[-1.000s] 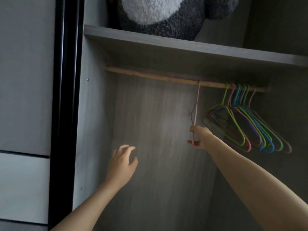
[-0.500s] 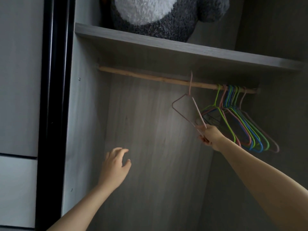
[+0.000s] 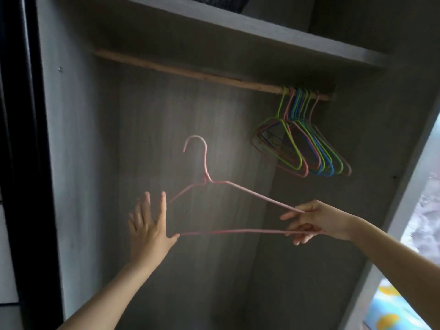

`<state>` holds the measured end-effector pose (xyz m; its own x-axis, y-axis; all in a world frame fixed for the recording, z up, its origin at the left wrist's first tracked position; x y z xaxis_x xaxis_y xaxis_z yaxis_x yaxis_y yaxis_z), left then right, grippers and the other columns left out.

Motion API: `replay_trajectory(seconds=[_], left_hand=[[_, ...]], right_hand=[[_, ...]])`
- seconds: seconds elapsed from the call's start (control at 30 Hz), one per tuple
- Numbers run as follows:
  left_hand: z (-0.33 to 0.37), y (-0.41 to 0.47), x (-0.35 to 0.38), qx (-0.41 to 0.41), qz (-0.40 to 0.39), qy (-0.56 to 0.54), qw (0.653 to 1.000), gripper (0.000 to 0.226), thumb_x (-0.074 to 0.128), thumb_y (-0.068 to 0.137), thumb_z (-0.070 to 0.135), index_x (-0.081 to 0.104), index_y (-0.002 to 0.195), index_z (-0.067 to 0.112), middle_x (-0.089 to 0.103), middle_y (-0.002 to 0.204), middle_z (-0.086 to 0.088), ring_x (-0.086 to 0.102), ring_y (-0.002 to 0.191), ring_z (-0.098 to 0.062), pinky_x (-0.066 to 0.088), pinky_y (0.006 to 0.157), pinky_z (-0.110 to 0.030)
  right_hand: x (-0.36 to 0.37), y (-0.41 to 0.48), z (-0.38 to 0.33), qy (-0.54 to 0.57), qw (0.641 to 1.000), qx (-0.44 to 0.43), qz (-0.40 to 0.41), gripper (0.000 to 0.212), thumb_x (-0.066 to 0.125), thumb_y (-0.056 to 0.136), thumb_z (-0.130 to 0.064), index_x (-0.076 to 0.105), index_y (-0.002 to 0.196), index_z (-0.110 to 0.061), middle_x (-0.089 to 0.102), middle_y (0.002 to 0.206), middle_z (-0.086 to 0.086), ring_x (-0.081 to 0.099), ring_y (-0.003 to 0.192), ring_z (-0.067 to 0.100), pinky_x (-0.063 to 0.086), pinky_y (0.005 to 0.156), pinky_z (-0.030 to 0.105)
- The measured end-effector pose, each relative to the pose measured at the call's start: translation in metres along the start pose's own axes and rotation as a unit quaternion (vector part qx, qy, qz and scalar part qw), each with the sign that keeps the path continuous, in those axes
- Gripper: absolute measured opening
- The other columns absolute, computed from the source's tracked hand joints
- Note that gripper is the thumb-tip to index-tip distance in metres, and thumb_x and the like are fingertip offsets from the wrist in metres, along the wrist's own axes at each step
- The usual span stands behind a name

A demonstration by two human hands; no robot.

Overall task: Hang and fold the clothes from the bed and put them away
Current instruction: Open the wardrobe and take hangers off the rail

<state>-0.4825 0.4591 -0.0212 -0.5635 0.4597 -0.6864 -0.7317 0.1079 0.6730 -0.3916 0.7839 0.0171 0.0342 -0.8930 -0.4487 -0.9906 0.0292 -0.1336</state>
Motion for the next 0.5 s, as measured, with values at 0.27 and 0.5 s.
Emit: replay_trajectory(seconds=[0.27,0.5], left_hand=[[0.041,-0.065,0.071,0.014,-0.115,-0.089,0.989,0.046,0.080,0.070,0.012,0.066,0.112,0.001,0.071,0.086,-0.017,0.066,0.084,-0.040,0.046,0.077,-0.045],[0.097,-0.082,0.098,-0.103,-0.192,-0.215,0.952,0.008,0.063,0.085,0.012,0.070,0.083,0.008,0.070,0.081,-0.018,0.064,0.079,-0.038,0.050,0.071,-0.040]], right_hand=[[-0.026,-0.089,0.095,-0.008,0.996,0.091,-0.013,0.031,0.044,0.090,0.011,0.069,0.091,-0.006,0.071,0.080,0.023,0.070,0.064,0.033,0.055,0.053,0.026],[-0.103,-0.185,0.176,0.069,0.985,0.130,0.085,0.026,0.040,0.093,0.010,0.063,0.091,0.000,0.069,0.086,0.029,0.070,0.064,0.036,0.053,0.049,0.026]])
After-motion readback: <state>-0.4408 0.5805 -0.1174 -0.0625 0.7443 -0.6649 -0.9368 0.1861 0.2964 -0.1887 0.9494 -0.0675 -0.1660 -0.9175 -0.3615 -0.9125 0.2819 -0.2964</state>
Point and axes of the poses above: each hand's wrist, its own y-axis towards the middle knuckle, its own x-axis out of the palm, z = x × y, the point moved 9 cm from there along y, towards the middle knuckle
